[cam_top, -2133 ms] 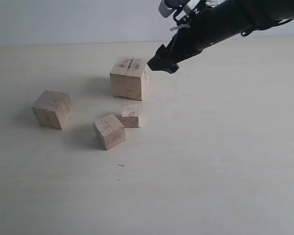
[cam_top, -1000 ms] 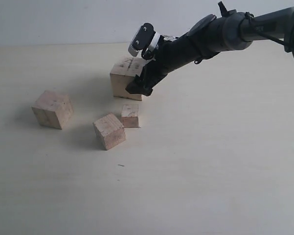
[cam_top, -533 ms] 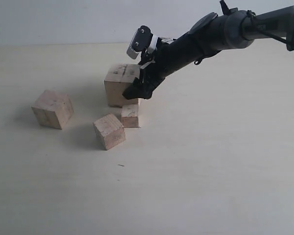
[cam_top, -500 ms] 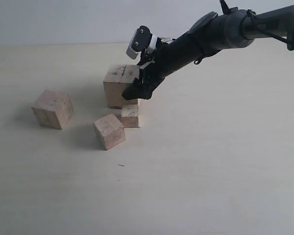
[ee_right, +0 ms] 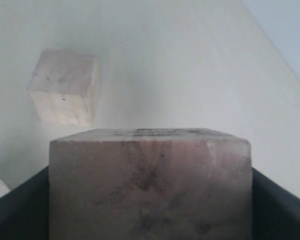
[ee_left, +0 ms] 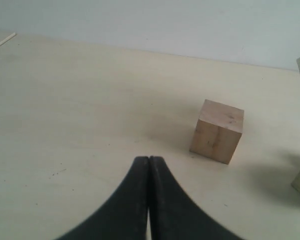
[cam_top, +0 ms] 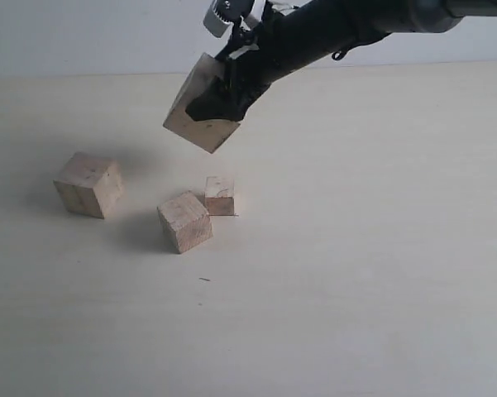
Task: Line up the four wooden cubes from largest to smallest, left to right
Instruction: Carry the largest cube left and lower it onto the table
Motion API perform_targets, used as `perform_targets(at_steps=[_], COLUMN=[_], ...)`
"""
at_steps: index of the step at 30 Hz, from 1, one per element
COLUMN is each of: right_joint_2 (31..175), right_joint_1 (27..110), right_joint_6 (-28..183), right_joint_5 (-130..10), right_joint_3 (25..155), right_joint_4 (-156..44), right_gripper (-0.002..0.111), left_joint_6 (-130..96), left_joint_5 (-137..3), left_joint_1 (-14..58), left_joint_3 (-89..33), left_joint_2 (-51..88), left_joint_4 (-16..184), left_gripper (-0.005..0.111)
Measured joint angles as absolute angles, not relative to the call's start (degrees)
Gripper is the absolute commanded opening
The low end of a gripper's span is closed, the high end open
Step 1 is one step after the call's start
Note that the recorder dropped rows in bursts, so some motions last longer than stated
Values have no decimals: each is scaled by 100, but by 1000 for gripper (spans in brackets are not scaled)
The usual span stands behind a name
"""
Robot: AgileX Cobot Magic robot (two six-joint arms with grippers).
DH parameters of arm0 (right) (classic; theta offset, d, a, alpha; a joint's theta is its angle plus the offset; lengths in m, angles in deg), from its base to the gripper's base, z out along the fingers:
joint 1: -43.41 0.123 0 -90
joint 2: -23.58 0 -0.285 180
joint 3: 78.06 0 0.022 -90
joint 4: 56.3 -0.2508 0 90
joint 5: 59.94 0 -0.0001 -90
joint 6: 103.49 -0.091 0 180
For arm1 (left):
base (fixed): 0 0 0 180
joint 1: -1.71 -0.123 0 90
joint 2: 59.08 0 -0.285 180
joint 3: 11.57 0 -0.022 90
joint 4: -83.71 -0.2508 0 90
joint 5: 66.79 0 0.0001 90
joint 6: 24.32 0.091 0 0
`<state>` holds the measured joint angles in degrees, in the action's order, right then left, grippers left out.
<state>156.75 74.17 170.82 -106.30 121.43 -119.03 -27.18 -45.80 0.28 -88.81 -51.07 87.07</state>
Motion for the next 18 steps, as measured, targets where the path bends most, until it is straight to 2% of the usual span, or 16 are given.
perform_targets(at_steps=[5,10,18], right_joint_2=[15588,15588,16016], right_joint_1=[8207,9169,9626], right_joint_6=[17082,17224,17271], right_joint_5=[-10622,-9701,-9629], right_joint_3=[12143,12205,13387], right_joint_4=[-11912,-11912,-12482], right_gripper=[0,0,0], left_joint_6=[-2718,-2718,-2718], left_joint_5=[-4580,-4580,-4580], left_joint_1=[28,28,28], left_joint_3=[-8881,-8881,-8881], left_joint_2=[-5107,-5107,-5107], left_joint_4=[8707,8707,8707], left_gripper=[0,0,0])
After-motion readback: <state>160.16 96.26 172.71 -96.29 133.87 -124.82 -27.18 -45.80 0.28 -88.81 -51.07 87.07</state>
